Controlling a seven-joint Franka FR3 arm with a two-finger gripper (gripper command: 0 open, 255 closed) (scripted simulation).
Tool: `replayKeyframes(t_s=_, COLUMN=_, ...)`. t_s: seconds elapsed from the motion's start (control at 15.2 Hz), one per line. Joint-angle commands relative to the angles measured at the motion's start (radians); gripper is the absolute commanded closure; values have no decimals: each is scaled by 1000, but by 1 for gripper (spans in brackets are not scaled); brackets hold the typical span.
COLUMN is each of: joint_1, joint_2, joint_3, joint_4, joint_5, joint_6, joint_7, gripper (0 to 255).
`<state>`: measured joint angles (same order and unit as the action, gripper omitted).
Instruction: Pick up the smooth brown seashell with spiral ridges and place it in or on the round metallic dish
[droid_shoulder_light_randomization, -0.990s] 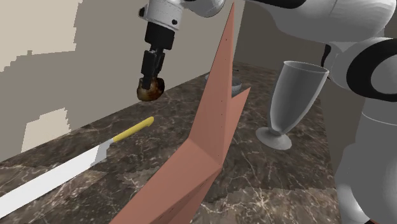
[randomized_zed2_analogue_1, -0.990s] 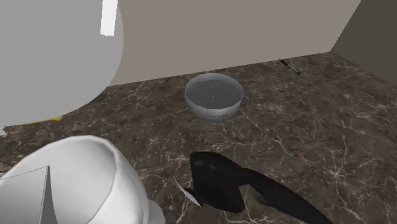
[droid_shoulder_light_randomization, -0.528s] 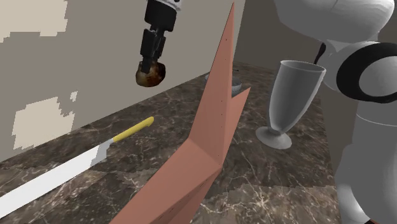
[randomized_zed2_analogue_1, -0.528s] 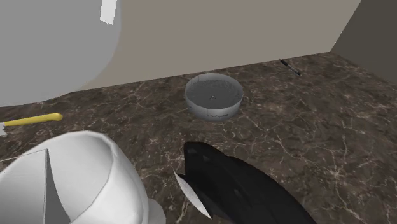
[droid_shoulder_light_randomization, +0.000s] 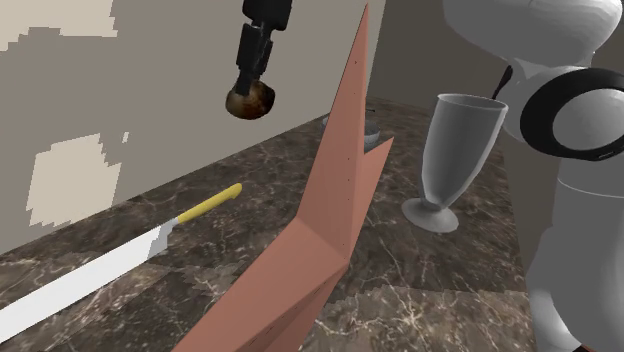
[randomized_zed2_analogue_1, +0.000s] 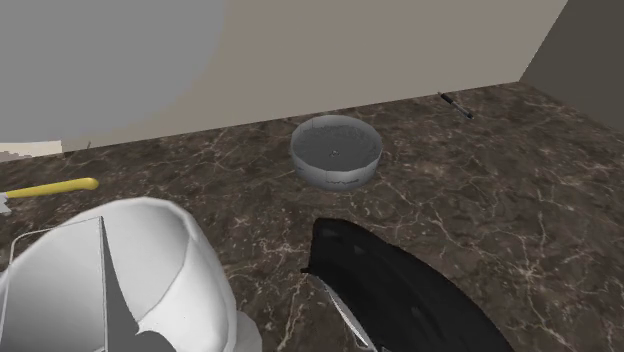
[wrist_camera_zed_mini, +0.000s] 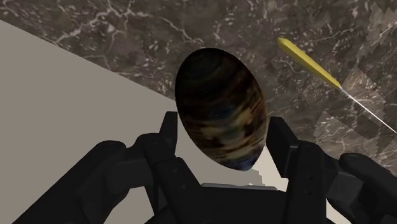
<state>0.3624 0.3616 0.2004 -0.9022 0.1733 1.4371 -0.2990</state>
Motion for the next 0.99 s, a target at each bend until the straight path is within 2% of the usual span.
replayKeyframes(t_s=0.0, joint_1=-38, joint_2=-30, joint_3=-10, joint_4=-63, joint_5=19, joint_6=4, joint_7=-42, gripper=255)
replayKeyframes(t_s=0.4, joint_1=-149, joint_2=-140, joint_3=-54, joint_4=-207, joint_5=67, joint_6=5, joint_7=-182, gripper=255)
replayKeyframes(t_s=0.92, joint_1=-275, joint_2=-197, joint_3=-128, joint_4=-265, joint_5=106, joint_6=-45, joint_7=-365, gripper=255)
